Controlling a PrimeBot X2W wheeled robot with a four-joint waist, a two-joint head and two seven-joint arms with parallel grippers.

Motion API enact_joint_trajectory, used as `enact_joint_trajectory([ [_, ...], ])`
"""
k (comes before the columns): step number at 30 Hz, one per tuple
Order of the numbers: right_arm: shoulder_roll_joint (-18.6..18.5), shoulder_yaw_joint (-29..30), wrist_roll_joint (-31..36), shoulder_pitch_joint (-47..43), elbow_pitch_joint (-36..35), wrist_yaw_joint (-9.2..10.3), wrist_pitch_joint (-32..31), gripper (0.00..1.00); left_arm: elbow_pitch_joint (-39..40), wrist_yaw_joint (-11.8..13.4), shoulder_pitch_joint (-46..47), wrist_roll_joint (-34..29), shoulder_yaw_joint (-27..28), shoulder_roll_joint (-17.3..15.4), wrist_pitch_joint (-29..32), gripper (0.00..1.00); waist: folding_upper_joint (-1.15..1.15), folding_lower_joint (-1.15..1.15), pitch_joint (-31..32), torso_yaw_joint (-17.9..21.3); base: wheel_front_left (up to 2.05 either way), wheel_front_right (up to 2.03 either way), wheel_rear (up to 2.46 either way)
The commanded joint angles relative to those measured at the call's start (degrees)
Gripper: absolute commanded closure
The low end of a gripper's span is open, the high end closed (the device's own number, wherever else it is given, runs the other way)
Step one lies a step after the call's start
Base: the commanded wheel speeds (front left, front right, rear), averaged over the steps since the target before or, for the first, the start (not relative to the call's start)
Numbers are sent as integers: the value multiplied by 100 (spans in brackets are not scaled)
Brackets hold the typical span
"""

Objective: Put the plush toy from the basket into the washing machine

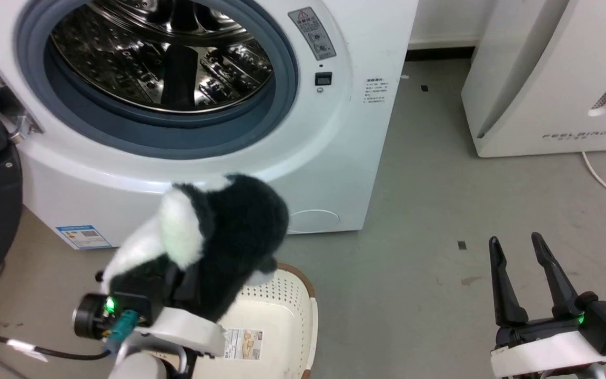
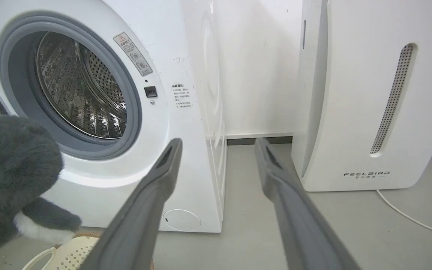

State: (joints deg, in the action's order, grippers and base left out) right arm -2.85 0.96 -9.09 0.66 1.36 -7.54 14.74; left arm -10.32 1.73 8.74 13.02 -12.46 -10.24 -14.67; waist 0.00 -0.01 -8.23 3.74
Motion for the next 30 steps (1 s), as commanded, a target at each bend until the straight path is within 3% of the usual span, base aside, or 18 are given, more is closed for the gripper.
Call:
enact_joint_trajectory([
  [1, -3, -16, -33, -16, -36, 5, 26, 0, 160, -48, 64, -73, 80, -4, -32, 100, 0, 1, -83, 56, 0, 0, 0],
  [7, -3, -78, -101, 172, -186, 5, 26, 0, 590, -224, 611, -217, 445, -140, -32, 100, 0, 1, -533, 257, 0, 0, 0],
  [14, -3, -131, -194, 510, -502, 5, 26, 0, 501, -479, 1879, -201, 717, -482, 2, 100, 0, 1, -1439, 515, 0, 0, 0],
  [22, -3, -140, -339, 922, -758, 5, 26, 0, -219, -776, 4156, -199, 680, -1123, 516, 100, 0, 1, -2634, 824, 0, 0, 0],
  [30, -3, -183, -572, 1165, -788, 5, 26, 0, -1240, -883, 6130, -347, 435, -1703, 760, 100, 0, 1, -3406, 1070, 0, 0, 0],
])
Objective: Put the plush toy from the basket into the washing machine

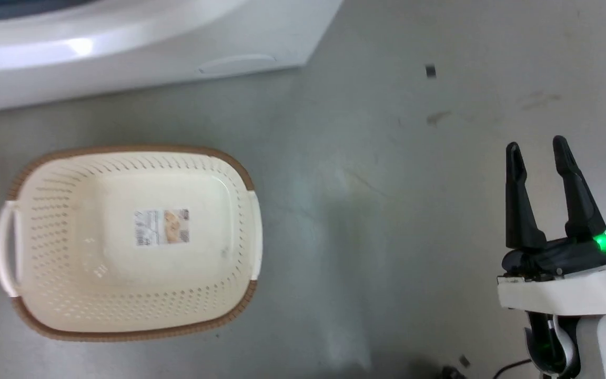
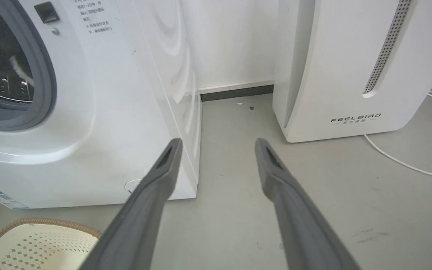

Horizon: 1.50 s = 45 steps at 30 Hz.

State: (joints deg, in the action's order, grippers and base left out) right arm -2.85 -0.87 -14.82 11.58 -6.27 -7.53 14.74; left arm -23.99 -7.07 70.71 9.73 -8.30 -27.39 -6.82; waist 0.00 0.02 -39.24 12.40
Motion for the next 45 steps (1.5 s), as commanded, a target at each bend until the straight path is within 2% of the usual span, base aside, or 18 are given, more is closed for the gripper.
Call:
enact_joint_trajectory([
  [1, -3, -12, -33, 99, -25, 4, 26, 0, -37, -8, 192, -22, -1, -36, -10, 100, 0, -2, -390, 237, 0, 0, 0],
  [7, -3, -146, -192, 240, -46, 4, 26, 0, -1047, -24, 1474, -243, -227, -319, 46, 100, 0, -2, -773, 428, 0, 0, 0],
  [13, -3, -254, -300, 291, -148, 4, 26, 0, -1993, 16, 2208, -466, -386, -484, 55, 100, 0, -2, -1023, 563, 0, 0, 0],
  [21, -3, -331, -329, 312, -215, 4, 26, 0, -3146, -26, 2339, -380, -704, -473, 347, 100, 0, -2, -1192, 538, 0, 0, 0],
  [27, -3, -301, -268, 330, -213, 4, 26, 0, -3472, -39, 2174, -27, -1260, -346, 349, 100, 0, -2, -1134, 431, 0, 0, 0],
  [28, -3, -288, -250, 335, -209, 4, 26, 0, -3498, -40, 2152, 52, -1346, -347, 332, 55, 0, -2, -1108, 412, 0, 0, 0],
  [29, -3, -274, -231, 341, -204, 4, 26, 0, -3520, -40, 2138, 139, -1403, -358, 291, 0, 0, -2, -1075, 392, 0, 0, 0],
  [37, -3, -118, -7, 315, -83, 4, 26, 0, -3684, -41, 1769, 622, -1796, -296, -314, 0, 0, -2, -512, 156, 0, 0, 0],
  [45, -3, 59, 355, 98, 182, 4, 26, 0, -3685, -41, 689, 1174, -2038, 29, -769, 0, 0, -2, 692, -210, 0, 0, 0],
])
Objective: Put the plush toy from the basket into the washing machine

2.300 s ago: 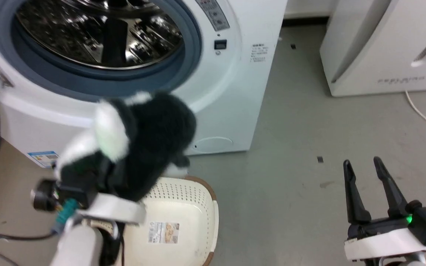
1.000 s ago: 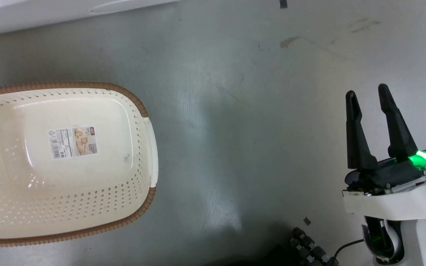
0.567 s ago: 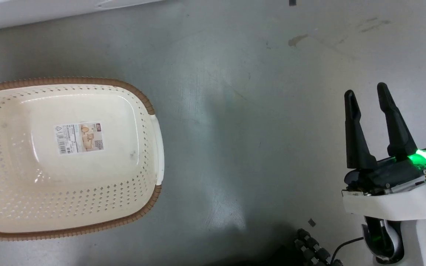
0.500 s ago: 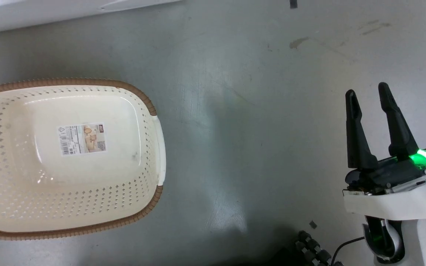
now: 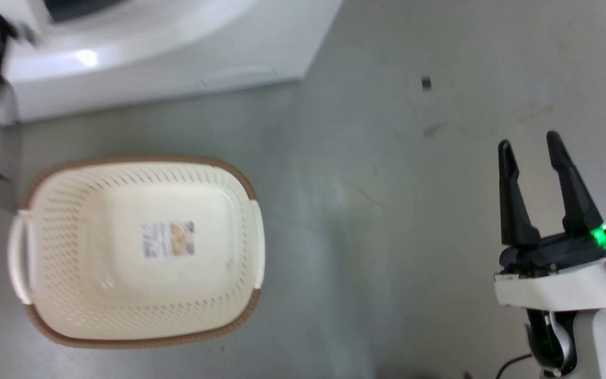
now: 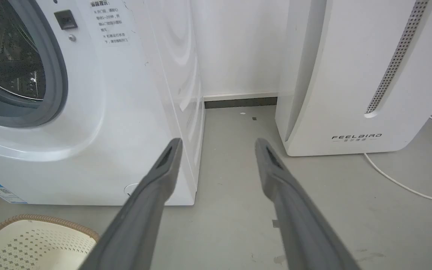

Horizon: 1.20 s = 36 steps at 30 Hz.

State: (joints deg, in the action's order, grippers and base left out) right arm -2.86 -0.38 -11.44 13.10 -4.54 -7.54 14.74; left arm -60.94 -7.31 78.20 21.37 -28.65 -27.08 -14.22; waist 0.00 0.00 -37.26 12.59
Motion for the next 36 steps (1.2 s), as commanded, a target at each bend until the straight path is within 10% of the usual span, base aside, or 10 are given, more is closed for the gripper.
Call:
enact_joint_trajectory([
  [1, -1, 23, 60, -101, 46, 5, 26, 0, 57, -17, -226, 55, -20, 28, -48, 0, 0, 0, 655, -276, 0, 0, 0],
  [36, -1, 60, 281, -1603, 459, 5, 26, 0, 5481, 1482, -7468, 33, 1502, 1175, -77, 0, 0, 0, 3557, -1086, 0, 0, 0],
])
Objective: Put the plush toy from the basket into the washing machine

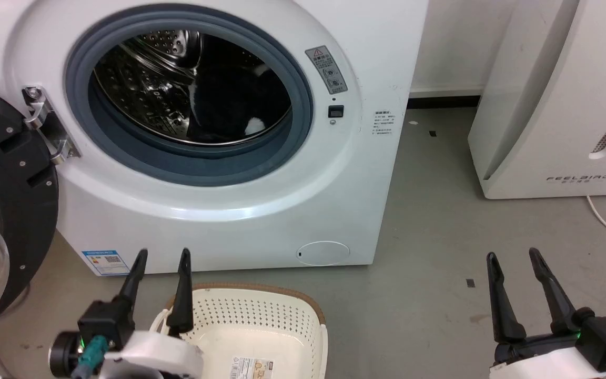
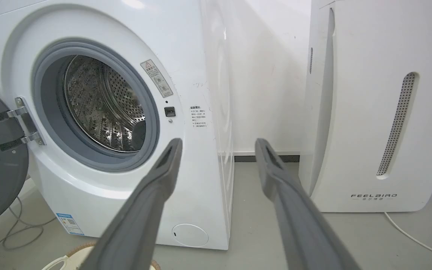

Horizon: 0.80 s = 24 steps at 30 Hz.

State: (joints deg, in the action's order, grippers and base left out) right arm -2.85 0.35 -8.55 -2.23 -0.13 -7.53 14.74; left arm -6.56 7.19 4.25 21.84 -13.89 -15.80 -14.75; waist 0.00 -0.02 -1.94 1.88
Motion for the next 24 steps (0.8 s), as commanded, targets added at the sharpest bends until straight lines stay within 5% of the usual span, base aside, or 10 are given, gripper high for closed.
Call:
enact_joint_trajectory([
  [1, -3, -19, -11, -94, 21, 4, 26, 0, 93, 31, -171, -45, 45, 105, -25, 0, 0, 2, 45, -25, 0, 0, 0],
  [17, -3, -133, -31, -205, 91, 4, 26, 0, 72, -84, -689, -640, 292, 553, -25, 0, 0, 2, 148, -89, 0, 0, 0],
  [18, -1, -123, -8, -133, 80, 0, -2, 100, 77, -79, -639, -615, 280, 550, 2, 100, 0, 2, 149, -89, 0, 0, 0],
  [24, 0, -114, 8, -125, 79, -1, -29, 100, 91, -91, -634, -633, 293, 567, 36, 100, 0, 2, 151, -92, 0, 0, 0],
])
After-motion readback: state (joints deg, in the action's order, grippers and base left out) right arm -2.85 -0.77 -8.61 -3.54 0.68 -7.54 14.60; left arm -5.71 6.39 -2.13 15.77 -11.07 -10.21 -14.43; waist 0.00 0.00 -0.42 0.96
